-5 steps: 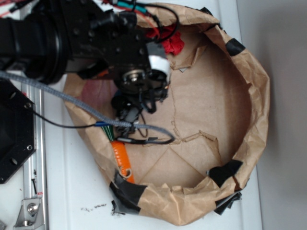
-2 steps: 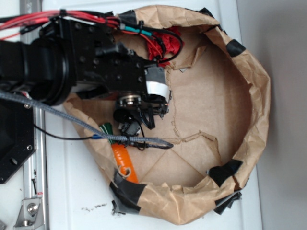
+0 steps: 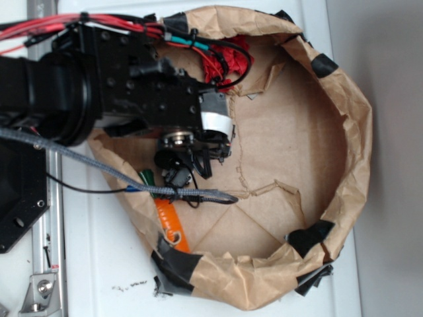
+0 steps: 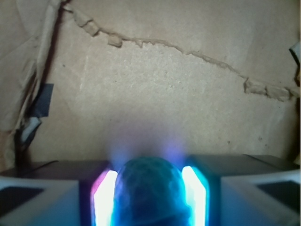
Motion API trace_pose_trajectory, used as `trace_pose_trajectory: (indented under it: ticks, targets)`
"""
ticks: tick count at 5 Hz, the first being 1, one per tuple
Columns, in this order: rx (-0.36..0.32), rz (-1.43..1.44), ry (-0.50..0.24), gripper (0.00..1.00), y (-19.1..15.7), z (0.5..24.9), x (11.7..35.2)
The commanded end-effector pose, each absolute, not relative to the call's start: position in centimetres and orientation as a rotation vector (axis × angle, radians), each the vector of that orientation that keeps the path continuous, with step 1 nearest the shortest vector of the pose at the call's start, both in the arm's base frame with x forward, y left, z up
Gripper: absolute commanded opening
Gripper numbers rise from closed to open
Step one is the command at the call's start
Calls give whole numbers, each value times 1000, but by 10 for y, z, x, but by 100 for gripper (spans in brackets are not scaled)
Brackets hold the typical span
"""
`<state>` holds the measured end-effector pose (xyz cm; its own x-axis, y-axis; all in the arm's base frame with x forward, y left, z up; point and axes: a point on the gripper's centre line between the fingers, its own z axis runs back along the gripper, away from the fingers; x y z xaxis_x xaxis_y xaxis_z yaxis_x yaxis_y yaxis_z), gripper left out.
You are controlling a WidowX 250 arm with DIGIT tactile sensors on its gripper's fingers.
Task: Grab the blue ball.
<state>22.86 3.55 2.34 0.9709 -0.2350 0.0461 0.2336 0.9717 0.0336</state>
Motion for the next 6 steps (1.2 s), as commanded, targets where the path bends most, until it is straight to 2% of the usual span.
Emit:
trace_pose_trajectory:
  ticks: [1, 2, 3, 4, 5, 6]
  targets:
    - [-109, -103, -338, 0, 39, 129, 255]
    - [-60, -61, -276, 0, 38, 177, 268]
    - [-79, 74, -256, 0, 39, 184, 271]
    - [-53, 117, -253, 0, 32, 168, 265]
    - [-49, 153, -205, 0, 31, 158, 260]
    - [-17, 159, -251, 0, 31, 161, 260]
